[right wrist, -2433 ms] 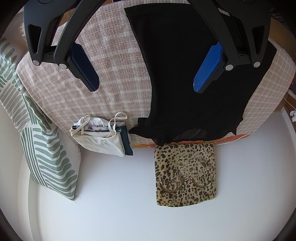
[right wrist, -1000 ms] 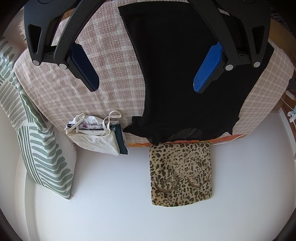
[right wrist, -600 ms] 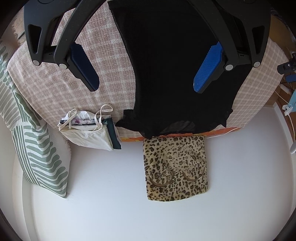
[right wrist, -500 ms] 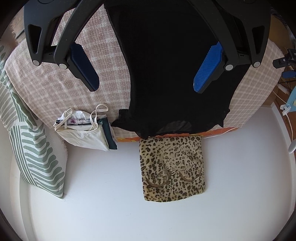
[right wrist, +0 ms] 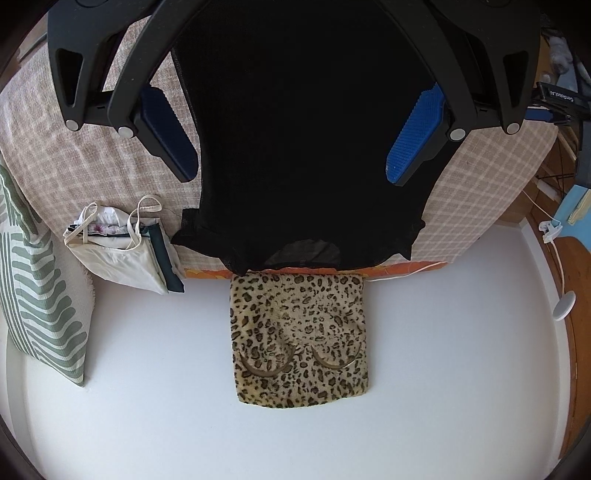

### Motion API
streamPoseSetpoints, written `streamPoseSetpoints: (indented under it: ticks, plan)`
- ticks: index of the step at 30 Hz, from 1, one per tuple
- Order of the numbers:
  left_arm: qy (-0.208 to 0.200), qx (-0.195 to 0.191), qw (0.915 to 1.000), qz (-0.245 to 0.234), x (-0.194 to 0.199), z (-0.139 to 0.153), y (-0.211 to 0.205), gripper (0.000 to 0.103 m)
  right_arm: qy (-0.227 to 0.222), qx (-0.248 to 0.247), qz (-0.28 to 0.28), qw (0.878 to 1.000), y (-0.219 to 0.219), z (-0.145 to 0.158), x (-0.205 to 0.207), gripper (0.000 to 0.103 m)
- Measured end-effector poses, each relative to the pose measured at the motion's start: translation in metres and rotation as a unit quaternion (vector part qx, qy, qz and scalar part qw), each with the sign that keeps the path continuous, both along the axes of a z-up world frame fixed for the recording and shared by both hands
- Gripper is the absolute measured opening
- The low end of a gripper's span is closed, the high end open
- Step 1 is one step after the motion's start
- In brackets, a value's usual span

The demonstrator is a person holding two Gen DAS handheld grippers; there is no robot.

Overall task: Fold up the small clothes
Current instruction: 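Grasp the black T-shirt's hem edge with the left gripper, then grasp the shirt's shoulder edge by the collar with the right gripper while the left gripper holds the hem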

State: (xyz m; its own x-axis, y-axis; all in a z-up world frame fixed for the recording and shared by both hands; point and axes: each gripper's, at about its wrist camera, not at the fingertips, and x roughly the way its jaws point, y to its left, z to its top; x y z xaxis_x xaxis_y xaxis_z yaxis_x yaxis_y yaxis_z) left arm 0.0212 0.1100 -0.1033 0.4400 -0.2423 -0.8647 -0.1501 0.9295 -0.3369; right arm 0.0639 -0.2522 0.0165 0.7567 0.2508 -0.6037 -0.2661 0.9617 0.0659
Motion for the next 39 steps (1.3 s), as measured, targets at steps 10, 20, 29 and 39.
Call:
streamPoseSetpoints:
  ticks: [10,20,29,39]
  plan:
    - [0.007,-0.019,0.9992,-0.034,-0.003,-0.014,-0.003,0.063,0.012,0.004,0.031,0.999,0.027,-0.007,0.003,0.103]
    - [-0.005,-0.022,0.999,-0.038,-0.006,-0.022,0.005,0.045,0.07,0.027,0.133,0.988,0.085,-0.012,0.028,0.103]
    - [-0.041,-0.107,0.9933,-0.016,-0.003,-0.032,0.023,0.026,0.111,0.01,0.171,0.979,0.154,-0.024,0.087,0.103]
    - [-0.045,-0.108,0.9918,-0.052,0.008,-0.033,0.001,0.014,0.18,0.012,0.178,0.967,0.238,-0.04,0.189,0.101]
